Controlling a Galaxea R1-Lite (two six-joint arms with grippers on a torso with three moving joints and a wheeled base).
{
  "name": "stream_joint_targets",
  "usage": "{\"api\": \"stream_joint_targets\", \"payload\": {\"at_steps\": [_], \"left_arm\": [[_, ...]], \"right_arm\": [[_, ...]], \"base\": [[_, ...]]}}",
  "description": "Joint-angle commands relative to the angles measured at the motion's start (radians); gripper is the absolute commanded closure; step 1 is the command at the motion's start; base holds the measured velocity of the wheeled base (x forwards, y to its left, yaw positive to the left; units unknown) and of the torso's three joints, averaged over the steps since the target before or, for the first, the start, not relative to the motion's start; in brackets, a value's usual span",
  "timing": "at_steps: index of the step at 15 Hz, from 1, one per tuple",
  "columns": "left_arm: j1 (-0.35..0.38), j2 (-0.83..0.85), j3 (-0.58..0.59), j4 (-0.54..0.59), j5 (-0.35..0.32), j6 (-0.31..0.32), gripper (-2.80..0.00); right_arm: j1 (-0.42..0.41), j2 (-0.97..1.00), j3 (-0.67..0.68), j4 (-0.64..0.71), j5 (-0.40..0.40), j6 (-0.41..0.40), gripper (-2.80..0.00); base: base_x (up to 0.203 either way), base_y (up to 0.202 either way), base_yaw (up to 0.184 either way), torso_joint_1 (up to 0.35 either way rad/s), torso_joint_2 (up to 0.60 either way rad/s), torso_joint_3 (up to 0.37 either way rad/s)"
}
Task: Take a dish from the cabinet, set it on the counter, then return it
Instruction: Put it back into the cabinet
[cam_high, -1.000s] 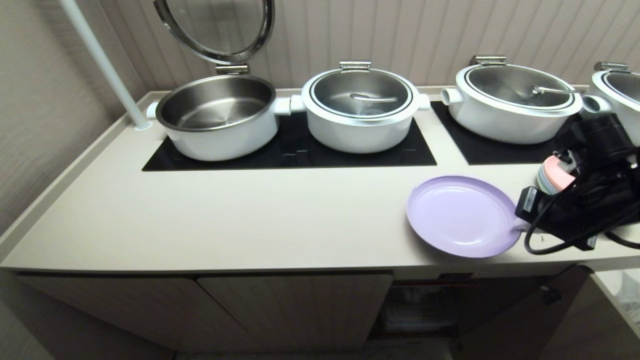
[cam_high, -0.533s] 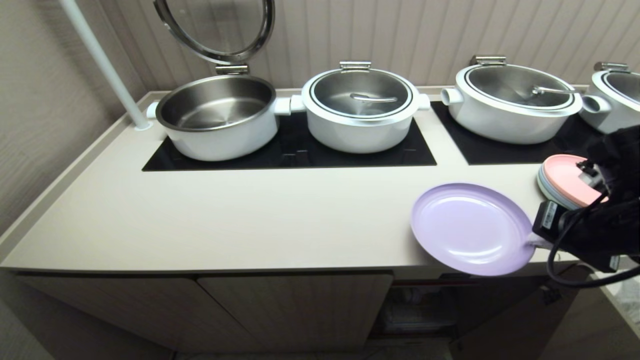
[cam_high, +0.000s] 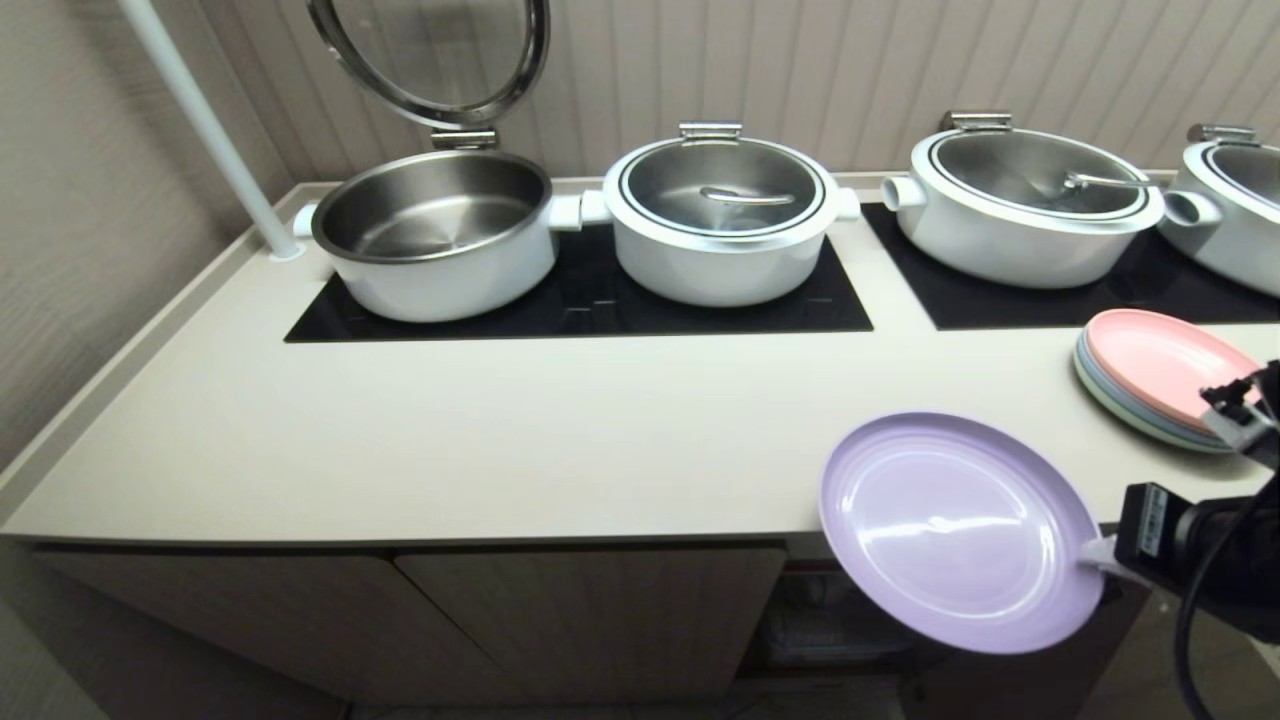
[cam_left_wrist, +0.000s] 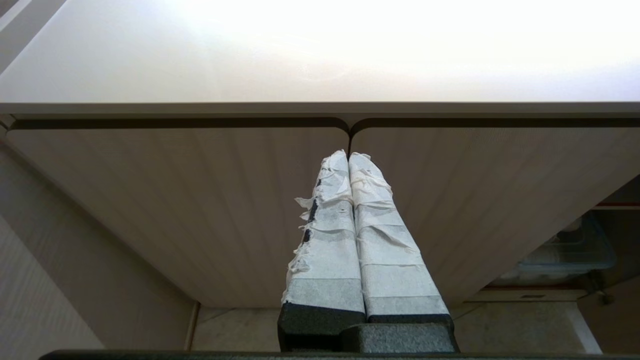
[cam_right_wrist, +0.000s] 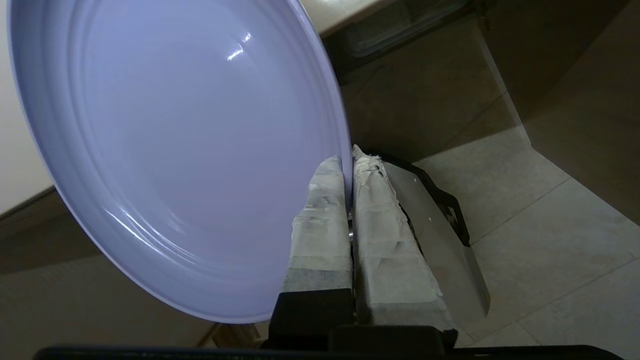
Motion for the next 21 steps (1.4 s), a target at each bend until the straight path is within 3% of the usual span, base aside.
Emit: {"api": "stream_joint_targets", "payload": {"at_steps": [1, 10, 13, 21], "left_arm": [[0.0, 0.0, 0.0, 0.0, 0.0, 0.0, 0.0], [0.0, 0.0, 0.0, 0.0, 0.0, 0.0, 0.0], [0.0, 0.0, 0.0, 0.0, 0.0, 0.0, 0.0], [0.0, 0.0, 0.0, 0.0, 0.0, 0.0, 0.0]], "right_arm": [[0.011, -0.074, 0.052, 0.004, -0.001, -0.002, 0.0], [0.123, -0.234, 0.171, 0.053, -0.006, -0.011, 0.0], [0.125, -0.273, 0.176, 0.098, -0.002, -0.067, 0.0], [0.124, -0.4, 0.279, 0.164, 0.0, -0.065, 0.0]], "base": [[0.0, 0.0, 0.0, 0.0, 0.0, 0.0], [0.0, 0.0, 0.0, 0.0, 0.0, 0.0], [0.0, 0.0, 0.0, 0.0, 0.0, 0.0], [0.0, 0.0, 0.0, 0.0, 0.0, 0.0]]}}
